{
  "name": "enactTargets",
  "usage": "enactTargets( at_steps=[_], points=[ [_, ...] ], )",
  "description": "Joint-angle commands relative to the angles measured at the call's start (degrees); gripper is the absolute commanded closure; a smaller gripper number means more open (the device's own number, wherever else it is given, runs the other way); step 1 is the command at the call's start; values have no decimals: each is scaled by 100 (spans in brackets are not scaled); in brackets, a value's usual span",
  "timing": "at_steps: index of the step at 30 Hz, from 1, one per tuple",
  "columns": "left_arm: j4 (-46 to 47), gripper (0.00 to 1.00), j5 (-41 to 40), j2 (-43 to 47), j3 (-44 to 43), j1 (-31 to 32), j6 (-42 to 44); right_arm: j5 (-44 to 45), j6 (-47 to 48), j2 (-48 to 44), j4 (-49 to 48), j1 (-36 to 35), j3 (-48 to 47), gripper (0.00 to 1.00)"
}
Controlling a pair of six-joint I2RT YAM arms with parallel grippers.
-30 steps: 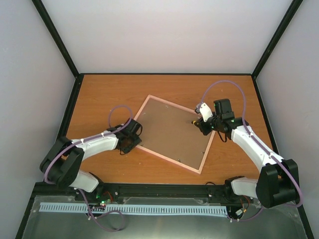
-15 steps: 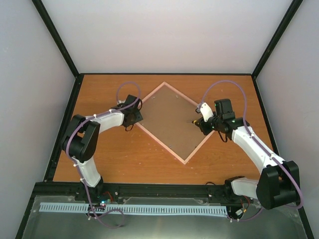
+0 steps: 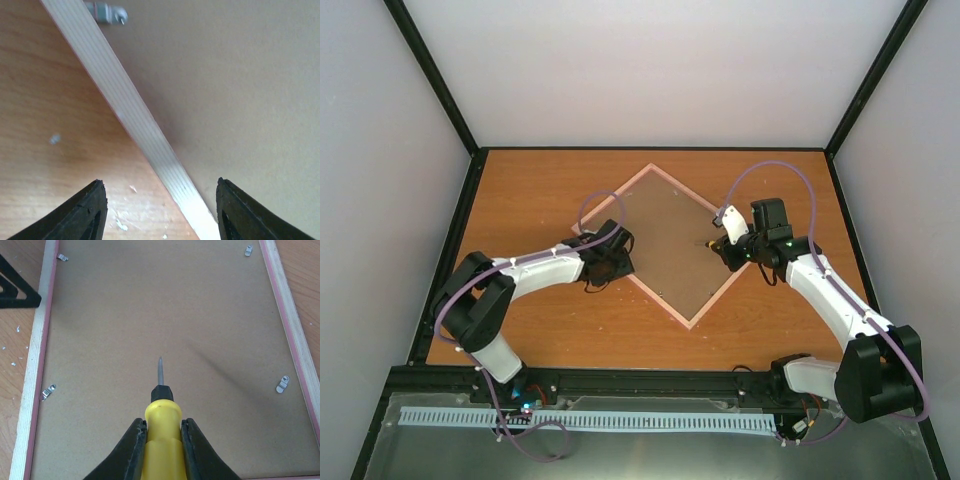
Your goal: Take the photo out of the frame
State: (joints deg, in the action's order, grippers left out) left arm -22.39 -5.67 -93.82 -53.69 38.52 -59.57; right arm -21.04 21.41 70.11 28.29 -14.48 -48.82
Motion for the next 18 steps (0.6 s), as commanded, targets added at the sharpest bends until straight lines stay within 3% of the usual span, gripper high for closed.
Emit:
enactTargets(
  at_steps=[1,18],
  points=[
    [-279,41,168,-122,-91,215,-707,-39,54,-132,9,40,-164,97],
    [-686,52,293,-1232,-1021,356,-320,-28,114,-116,27,34,-163,97]
  ],
)
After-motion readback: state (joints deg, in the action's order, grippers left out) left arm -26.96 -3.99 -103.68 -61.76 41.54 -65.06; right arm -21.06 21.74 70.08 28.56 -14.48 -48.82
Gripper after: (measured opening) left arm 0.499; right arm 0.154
